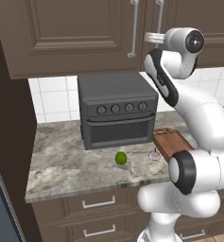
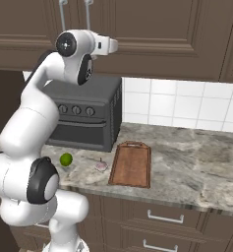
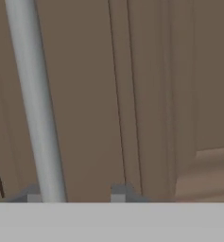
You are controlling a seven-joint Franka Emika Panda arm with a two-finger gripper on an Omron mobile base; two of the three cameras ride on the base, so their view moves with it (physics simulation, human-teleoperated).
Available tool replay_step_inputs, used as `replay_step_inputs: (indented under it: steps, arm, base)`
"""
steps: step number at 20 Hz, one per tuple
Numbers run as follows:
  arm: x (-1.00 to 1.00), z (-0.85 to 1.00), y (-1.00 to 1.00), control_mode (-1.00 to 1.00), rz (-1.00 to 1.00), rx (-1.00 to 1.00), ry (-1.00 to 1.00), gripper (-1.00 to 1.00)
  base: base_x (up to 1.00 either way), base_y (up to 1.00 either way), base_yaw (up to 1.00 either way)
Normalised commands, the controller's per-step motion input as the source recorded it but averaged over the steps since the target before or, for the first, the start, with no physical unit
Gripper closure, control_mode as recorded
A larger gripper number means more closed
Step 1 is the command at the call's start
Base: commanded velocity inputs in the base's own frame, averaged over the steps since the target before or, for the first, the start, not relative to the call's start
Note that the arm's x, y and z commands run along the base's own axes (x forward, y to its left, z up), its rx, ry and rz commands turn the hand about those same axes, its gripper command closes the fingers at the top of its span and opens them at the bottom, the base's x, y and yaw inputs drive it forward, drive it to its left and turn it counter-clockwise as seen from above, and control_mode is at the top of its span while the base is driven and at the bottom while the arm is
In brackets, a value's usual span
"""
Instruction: Open the cabinet. Place the bowl and condiment on the counter. Then place the lime and garlic on the cutting board.
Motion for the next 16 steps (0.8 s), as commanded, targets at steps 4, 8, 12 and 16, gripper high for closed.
replay_step_inputs:
  steps: [4, 8, 12, 16]
  arm:
    - [-0.52, 0.47, -0.63, -1.0, 0.03, 0.01, 0.0, 1.0]
    - [-0.62, 0.47, -0.68, -1.0, 0.05, 0.03, -0.02, 1.0]
    - [-0.61, 0.46, -0.7, -1.0, 0.04, 0.03, -0.02, 1.0]
    - [-0.54, 0.44, -0.72, -1.0, 0.03, 0.01, -0.01, 1.0]
  base:
    - [0.0, 0.0, 0.0]
    - [0.0, 0.0, 0.0]
    - [0.0, 0.0, 0.0]
    - [0.0, 0.0, 0.0]
